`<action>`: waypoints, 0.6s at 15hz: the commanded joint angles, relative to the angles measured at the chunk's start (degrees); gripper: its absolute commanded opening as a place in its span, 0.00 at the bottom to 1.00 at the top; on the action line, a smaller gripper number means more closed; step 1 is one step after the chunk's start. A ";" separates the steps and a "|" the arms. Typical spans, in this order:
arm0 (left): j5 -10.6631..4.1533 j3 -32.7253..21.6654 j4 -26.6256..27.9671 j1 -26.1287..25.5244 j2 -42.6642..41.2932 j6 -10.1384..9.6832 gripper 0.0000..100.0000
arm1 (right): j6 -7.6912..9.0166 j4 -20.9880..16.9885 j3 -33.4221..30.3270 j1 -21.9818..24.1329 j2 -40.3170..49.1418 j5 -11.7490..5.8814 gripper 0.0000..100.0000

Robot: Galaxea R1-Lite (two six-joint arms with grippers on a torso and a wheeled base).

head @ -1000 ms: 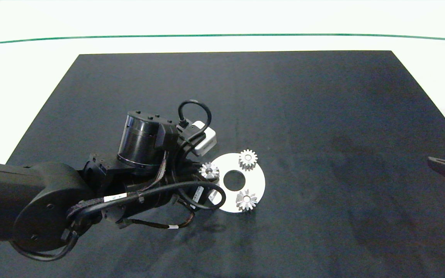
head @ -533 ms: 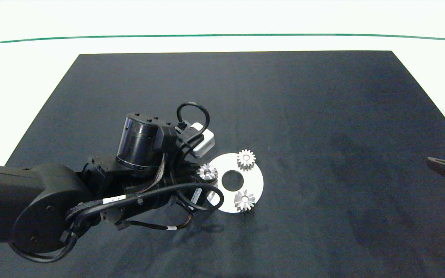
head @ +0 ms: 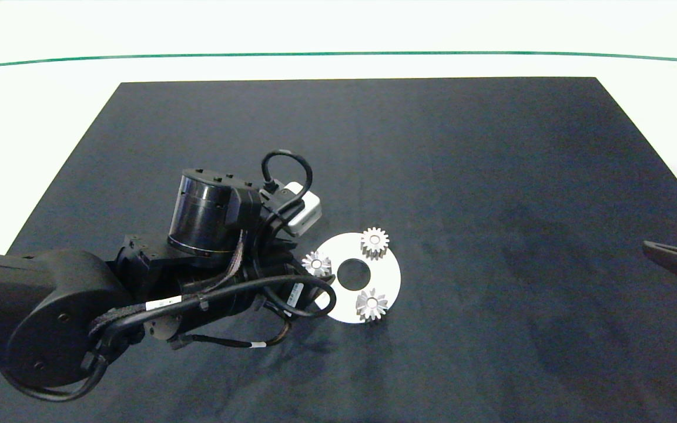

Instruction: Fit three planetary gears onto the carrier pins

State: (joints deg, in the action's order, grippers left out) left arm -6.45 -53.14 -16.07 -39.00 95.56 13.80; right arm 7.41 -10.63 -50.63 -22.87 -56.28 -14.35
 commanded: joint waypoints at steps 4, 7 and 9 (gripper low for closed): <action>-0.14 2.07 3.59 11.75 -11.45 -1.23 1.00 | 0.06 0.00 -2.55 1.51 -7.17 -0.59 1.00; -0.06 5.24 9.04 23.27 -19.89 -1.50 1.00 | -0.03 3.16 -3.69 6.61 -14.12 -0.59 1.00; -0.06 6.56 11.50 27.40 -24.37 -4.31 1.00 | -0.47 5.09 -3.25 10.74 -17.46 -2.70 1.00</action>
State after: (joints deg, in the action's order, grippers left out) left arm -6.45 -48.24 -6.11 -15.85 77.67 10.61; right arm 7.02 -6.36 -53.99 -14.88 -69.21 -16.29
